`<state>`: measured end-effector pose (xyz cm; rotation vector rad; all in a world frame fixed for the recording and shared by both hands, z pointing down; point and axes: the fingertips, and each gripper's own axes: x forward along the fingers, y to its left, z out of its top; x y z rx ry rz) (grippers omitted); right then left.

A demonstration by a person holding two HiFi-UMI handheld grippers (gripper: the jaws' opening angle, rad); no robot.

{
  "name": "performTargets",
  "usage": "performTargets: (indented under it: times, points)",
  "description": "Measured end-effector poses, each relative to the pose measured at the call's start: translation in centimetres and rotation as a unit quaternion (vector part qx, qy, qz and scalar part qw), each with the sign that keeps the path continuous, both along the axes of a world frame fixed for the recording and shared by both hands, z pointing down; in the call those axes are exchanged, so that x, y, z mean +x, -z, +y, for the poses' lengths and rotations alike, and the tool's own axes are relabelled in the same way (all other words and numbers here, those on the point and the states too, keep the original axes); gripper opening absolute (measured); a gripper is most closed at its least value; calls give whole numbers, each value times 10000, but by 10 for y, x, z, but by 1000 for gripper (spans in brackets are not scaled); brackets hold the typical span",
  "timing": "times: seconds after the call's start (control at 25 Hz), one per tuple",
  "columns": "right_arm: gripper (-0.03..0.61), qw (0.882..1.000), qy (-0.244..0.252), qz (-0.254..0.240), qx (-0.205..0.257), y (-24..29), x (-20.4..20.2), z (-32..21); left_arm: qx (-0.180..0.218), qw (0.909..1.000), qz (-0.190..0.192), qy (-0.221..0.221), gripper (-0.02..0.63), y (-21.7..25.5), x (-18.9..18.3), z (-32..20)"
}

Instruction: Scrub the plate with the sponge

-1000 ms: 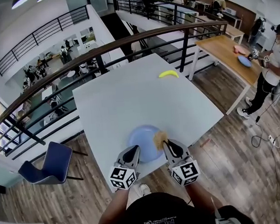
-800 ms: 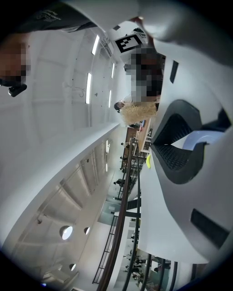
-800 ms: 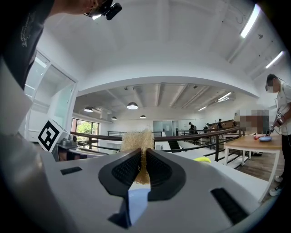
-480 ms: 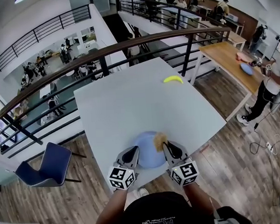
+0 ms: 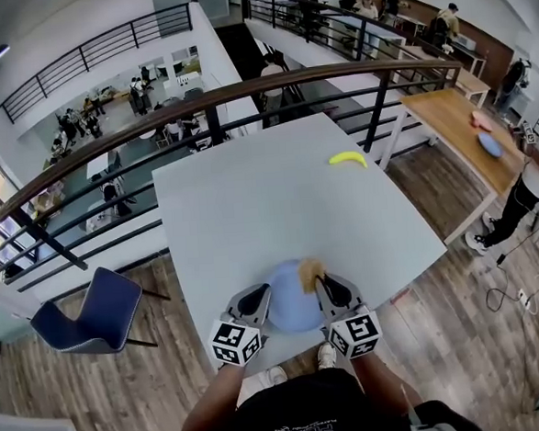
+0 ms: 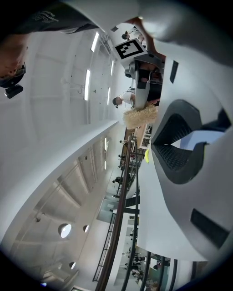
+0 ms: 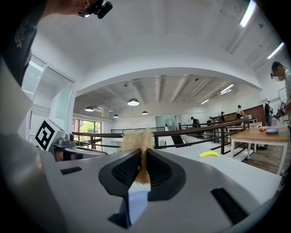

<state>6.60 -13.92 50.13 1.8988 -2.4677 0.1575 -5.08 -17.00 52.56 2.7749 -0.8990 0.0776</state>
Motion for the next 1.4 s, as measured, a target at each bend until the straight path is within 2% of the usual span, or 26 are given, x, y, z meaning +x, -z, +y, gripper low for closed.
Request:
performTargets:
  times: [0.24,0.48,0.8,1.0,1.32,1.4]
  points:
    - [41,9992,362,136,-115,-8,-1,-22,74,9998,121,154,12,2,9,-16]
    - [41,9976,643,250,-63,-9,12,-43,-70,9994,50,345,12,-5,25,-30]
    - [41,9950,930,329,-135,-20,19,-60,-323,9968,-398,608,12,-29,33,-43]
    - [41,9938,1022,349,-246,-31,23,-66,-659,9946,-460,660,14,-49,34,-43]
    - [41,9893,1298,381,-545,-58,20,-62,-1180,9845,-861,974,17,-100,26,-41]
    - [41,9876,1372,394,-646,-69,18,-59,-1376,9802,-956,1056,65,-116,22,-38]
